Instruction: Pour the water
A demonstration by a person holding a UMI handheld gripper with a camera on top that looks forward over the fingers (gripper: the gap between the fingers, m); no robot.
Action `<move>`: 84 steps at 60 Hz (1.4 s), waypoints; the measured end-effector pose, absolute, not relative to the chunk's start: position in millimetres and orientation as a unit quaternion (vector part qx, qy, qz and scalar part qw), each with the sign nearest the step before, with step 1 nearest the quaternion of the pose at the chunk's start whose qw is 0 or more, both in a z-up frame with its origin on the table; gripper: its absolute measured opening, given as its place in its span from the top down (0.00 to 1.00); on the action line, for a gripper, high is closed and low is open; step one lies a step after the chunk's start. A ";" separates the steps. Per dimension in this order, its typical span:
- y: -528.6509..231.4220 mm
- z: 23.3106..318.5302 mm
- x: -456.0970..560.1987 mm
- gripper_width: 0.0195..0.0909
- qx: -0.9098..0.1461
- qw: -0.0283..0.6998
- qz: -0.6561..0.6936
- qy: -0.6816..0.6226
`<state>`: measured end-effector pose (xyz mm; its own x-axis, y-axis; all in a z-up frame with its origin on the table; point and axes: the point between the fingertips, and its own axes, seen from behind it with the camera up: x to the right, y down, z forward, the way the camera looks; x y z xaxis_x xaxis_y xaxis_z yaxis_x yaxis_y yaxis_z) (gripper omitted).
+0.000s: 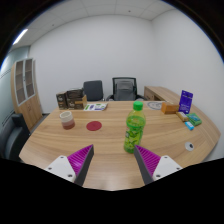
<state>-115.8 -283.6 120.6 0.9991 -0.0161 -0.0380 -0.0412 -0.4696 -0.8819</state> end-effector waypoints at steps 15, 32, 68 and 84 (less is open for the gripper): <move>-197.9 90.5 -39.6 0.14 -0.820 0.572 0.008 0.025; -132.0 78.7 -38.5 0.49 -0.784 0.621 0.004 -0.008; -105.7 90.1 -54.3 0.79 -0.802 0.579 -0.122 -0.080; -38.2 138.6 -157.4 0.79 -0.759 0.518 -0.250 -0.304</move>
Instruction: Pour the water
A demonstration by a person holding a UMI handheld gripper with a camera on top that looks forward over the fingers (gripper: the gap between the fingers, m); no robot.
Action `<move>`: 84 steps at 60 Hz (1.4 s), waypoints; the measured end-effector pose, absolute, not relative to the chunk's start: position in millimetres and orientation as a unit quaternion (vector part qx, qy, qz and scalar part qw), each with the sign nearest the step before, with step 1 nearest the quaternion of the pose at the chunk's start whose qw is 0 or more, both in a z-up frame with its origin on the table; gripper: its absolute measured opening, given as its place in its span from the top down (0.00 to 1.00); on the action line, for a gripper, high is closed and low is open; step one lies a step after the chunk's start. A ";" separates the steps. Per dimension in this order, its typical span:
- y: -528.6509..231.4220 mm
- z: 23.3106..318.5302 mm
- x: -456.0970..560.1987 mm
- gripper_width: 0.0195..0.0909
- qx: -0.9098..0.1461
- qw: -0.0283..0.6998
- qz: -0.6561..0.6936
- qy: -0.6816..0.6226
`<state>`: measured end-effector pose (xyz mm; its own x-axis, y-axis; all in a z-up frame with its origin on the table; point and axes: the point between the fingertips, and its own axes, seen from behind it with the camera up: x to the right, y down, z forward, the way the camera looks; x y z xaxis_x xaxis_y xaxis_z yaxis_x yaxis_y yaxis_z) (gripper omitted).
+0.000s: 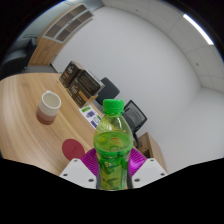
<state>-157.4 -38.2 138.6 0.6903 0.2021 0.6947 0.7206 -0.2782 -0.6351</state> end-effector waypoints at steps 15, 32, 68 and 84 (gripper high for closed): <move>12.7 136.0 -244.2 0.79 -0.640 0.431 -0.390 -0.503; 49.3 141.8 -269.8 0.79 -0.470 0.322 -0.536 -0.623; 24.9 148.8 -278.1 0.77 -0.653 0.448 -0.344 -0.505; 25.4 145.3 -250.6 0.77 -0.799 0.551 -0.051 -0.236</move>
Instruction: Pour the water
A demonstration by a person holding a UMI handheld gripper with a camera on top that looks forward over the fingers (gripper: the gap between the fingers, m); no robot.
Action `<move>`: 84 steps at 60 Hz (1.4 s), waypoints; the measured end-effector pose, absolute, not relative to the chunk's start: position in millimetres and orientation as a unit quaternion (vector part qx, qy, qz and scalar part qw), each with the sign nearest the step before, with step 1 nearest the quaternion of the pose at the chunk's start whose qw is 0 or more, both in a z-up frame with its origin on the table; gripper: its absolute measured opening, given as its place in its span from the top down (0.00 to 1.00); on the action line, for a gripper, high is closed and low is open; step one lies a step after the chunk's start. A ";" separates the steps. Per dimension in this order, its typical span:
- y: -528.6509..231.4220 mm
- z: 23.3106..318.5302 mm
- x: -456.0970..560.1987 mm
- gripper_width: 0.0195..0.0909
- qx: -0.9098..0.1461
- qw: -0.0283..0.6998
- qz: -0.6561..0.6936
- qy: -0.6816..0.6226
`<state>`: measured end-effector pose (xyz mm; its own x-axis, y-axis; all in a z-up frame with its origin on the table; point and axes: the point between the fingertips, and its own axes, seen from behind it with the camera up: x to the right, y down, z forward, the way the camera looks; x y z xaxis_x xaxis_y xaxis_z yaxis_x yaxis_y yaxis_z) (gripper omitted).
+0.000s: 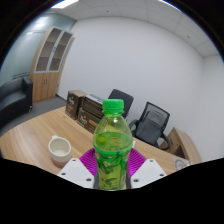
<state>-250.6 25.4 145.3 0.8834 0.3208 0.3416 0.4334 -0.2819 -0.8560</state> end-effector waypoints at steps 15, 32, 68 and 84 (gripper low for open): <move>43.4 93.1 -230.7 0.76 -0.819 0.560 0.047 -0.114; 39.4 81.0 -223.9 0.71 -0.791 0.604 0.061 -0.076; -132.1 82.6 -231.5 0.09 -0.879 0.475 0.042 0.011; -191.7 152.0 -248.2 0.07 -0.870 0.493 0.017 0.019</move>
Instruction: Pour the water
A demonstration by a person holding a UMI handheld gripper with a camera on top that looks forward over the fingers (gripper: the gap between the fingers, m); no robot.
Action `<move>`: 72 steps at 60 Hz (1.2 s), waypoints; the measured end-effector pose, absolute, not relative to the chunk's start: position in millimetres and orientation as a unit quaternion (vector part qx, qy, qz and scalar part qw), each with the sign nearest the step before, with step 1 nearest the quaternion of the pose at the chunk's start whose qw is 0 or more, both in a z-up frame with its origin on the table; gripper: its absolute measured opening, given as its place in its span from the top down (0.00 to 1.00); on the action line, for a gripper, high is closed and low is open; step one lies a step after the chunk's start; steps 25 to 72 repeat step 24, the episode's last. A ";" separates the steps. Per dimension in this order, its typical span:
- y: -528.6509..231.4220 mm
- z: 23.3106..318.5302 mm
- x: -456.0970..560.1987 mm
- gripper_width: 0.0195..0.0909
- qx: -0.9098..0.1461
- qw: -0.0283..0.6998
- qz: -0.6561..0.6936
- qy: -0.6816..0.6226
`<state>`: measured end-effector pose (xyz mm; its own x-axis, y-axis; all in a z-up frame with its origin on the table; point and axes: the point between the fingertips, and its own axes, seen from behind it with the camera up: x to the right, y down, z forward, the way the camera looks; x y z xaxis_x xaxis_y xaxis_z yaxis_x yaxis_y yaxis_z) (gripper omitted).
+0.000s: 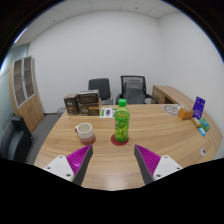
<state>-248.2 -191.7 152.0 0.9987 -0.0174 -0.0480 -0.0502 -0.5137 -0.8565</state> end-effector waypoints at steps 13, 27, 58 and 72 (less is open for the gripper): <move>-198.1 183.8 -236.3 0.08 -0.858 0.512 -0.005 0.044; -190.3 201.8 -225.0 0.08 -0.844 0.532 -0.026 0.054; -190.3 201.8 -225.0 0.08 -0.844 0.532 -0.026 0.054; -190.3 201.8 -225.0 0.08 -0.844 0.532 -0.026 0.054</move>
